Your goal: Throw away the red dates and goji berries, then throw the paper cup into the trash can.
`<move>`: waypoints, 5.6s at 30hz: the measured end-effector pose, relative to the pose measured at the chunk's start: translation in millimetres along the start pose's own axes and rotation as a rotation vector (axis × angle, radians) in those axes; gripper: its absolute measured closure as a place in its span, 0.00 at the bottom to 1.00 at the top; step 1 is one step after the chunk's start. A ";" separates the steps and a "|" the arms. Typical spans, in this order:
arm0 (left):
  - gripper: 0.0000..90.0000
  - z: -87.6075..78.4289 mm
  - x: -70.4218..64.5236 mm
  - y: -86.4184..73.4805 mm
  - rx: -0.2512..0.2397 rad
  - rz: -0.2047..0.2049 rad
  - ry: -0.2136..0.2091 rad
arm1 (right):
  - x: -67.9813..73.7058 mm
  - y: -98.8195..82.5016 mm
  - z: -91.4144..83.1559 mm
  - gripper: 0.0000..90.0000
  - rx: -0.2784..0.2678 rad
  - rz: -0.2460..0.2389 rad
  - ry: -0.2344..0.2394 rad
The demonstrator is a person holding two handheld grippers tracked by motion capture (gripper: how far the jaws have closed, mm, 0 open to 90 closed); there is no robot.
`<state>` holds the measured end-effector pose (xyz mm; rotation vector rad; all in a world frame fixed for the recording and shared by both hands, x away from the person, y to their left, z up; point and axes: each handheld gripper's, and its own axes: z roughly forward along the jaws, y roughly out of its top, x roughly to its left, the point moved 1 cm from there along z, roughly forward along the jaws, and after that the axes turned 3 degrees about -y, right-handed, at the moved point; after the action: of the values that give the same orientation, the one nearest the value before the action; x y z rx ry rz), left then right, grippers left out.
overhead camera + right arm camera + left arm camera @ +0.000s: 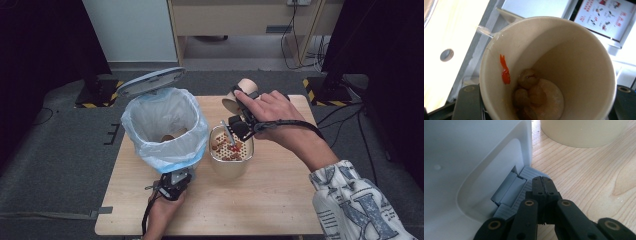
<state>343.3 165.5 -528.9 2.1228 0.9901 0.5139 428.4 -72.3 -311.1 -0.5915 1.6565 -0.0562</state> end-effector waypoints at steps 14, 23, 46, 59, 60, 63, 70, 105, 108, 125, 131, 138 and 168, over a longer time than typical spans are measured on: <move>0.99 0.0 -0.1 -0.1 0.000 0.000 0.001 | 4.7 -0.8 -0.7 0.35 -0.003 0.040 -0.002; 0.99 -0.2 0.1 -0.1 0.001 0.000 0.000 | 7.3 3.8 1.8 0.35 -0.010 0.037 -0.002; 0.99 -0.1 0.2 -0.2 -0.002 -0.004 -0.002 | 24.8 -10.6 10.3 0.35 -0.052 0.338 0.113; 0.99 0.5 -0.8 -0.3 -0.014 -0.018 -0.007 | 34.2 -17.4 12.7 0.35 -0.084 0.492 0.165; 0.99 0.5 -0.7 -0.3 -0.014 -0.017 -0.009 | 34.1 -18.8 12.9 0.35 -0.091 0.503 0.170; 0.99 0.5 -0.8 -0.3 -0.014 -0.017 -0.008 | 35.1 -22.9 12.5 0.35 -0.094 0.550 0.179; 0.99 0.2 -0.3 -0.4 -0.010 -0.012 -0.005 | 40.4 -35.3 9.7 0.35 -0.105 0.650 0.200; 0.99 -0.3 -0.3 -0.5 -0.001 -0.012 -0.003 | 82.7 -85.9 -9.8 0.34 -0.084 0.945 0.263; 0.99 -0.3 -0.3 -0.6 -0.001 -0.011 -0.003 | 89.1 -91.1 -10.8 0.34 -0.083 0.982 0.280; 0.99 -0.2 0.1 -0.9 -0.005 -0.015 -0.007 | 114.6 -104.4 -7.5 0.34 -0.116 1.125 0.375; 0.99 -0.2 0.0 -0.9 -0.005 -0.015 -0.006 | 119.0 -113.4 -5.5 0.34 -0.124 1.200 0.417; 0.99 -0.2 0.1 -0.9 -0.005 -0.017 -0.006 | 118.4 -121.5 -6.1 0.34 -0.149 1.300 0.489; 0.99 -0.2 0.3 -0.8 -0.004 -0.016 -0.007 | 89.9 -126.2 -2.0 0.34 -0.235 1.556 0.630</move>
<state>343.0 166.2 -529.3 2.1099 0.9998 0.4997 465.1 -218.7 -346.6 0.7464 2.3320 1.1828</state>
